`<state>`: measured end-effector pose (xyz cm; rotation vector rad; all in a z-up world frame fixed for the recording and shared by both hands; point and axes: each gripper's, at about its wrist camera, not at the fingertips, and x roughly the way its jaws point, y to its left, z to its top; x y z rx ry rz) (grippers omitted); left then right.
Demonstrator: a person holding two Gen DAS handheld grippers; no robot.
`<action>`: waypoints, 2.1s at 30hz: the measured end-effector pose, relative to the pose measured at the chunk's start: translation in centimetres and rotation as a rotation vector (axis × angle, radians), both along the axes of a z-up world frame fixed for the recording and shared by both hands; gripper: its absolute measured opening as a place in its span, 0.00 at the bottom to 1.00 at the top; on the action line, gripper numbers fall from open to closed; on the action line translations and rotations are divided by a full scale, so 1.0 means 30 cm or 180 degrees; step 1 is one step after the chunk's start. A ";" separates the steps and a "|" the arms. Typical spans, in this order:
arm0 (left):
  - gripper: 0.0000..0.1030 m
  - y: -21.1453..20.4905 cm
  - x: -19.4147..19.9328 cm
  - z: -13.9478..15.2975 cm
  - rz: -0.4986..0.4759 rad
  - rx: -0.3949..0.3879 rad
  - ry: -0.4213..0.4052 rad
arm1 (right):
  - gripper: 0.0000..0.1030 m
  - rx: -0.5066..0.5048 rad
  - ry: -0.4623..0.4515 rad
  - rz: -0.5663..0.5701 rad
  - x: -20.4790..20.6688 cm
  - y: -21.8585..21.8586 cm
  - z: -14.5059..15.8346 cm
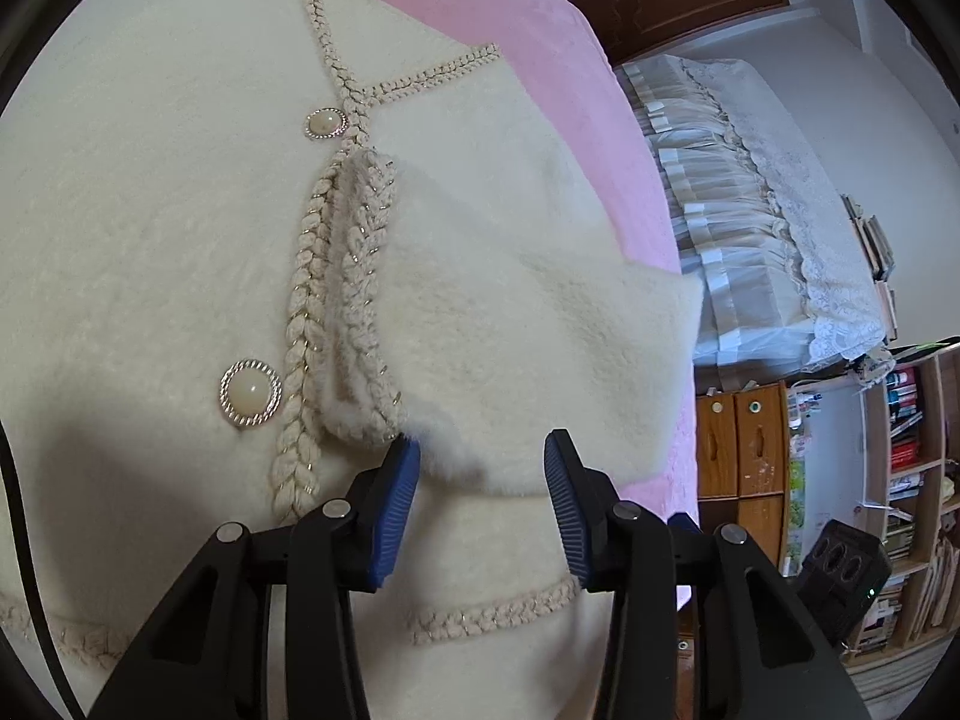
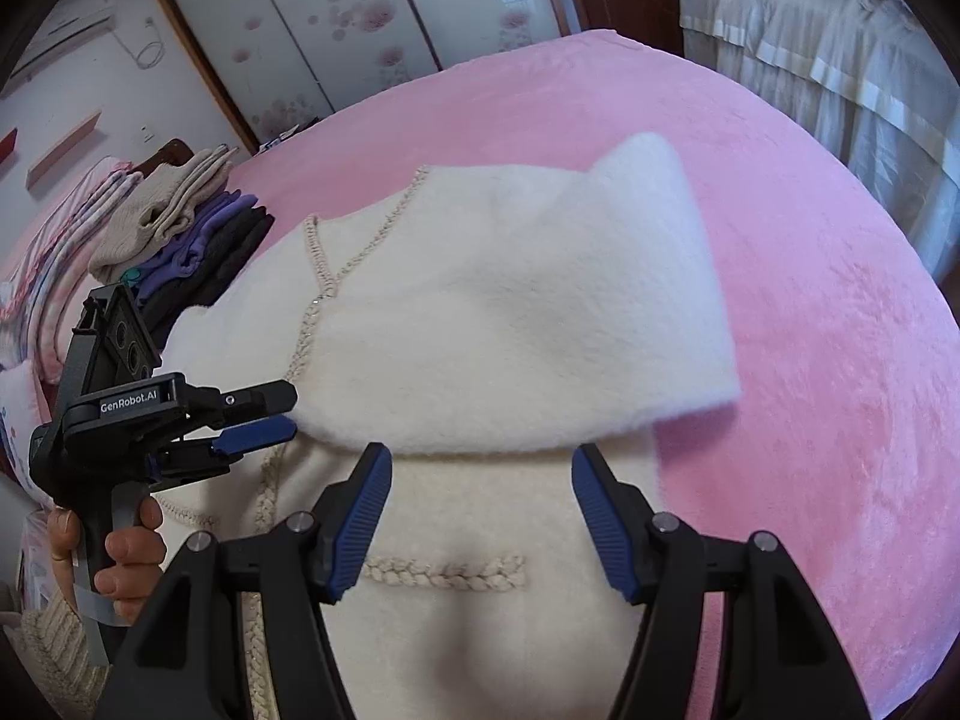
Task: Fold large clothes
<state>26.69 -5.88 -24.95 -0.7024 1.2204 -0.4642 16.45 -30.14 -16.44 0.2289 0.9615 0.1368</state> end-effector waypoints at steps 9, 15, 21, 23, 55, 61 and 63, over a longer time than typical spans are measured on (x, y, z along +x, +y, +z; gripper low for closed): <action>0.43 -0.047 -0.001 0.003 -0.0004 0.0095 0.0135 | 0.61 -0.0011 -0.0026 -0.0083 -0.035 -0.052 -0.001; 0.53 0.012 -0.018 -0.031 0.0229 0.0065 0.0185 | 0.61 0.0028 -0.0011 -0.0119 -0.042 -0.079 -0.010; 0.54 -0.009 0.022 -0.054 0.0299 0.0005 0.0129 | 0.61 0.0013 0.0012 -0.0087 -0.026 -0.062 -0.026; 0.55 -0.022 0.044 -0.055 0.0310 0.0013 0.0102 | 0.61 0.0007 0.0015 -0.0076 -0.023 -0.056 -0.031; 0.15 0.279 0.280 0.292 0.0763 0.1497 -0.1093 | 0.61 -0.0728 0.0113 -0.0265 0.253 -0.040 -0.181; 0.15 0.290 0.286 0.272 0.0831 0.1552 -0.1150 | 0.39 -0.0880 0.0136 -0.0318 0.294 -0.023 -0.203; 0.15 0.293 0.292 0.224 0.0833 0.1626 -0.1064 | 0.32 -0.0871 0.0155 -0.0404 0.288 -0.028 -0.210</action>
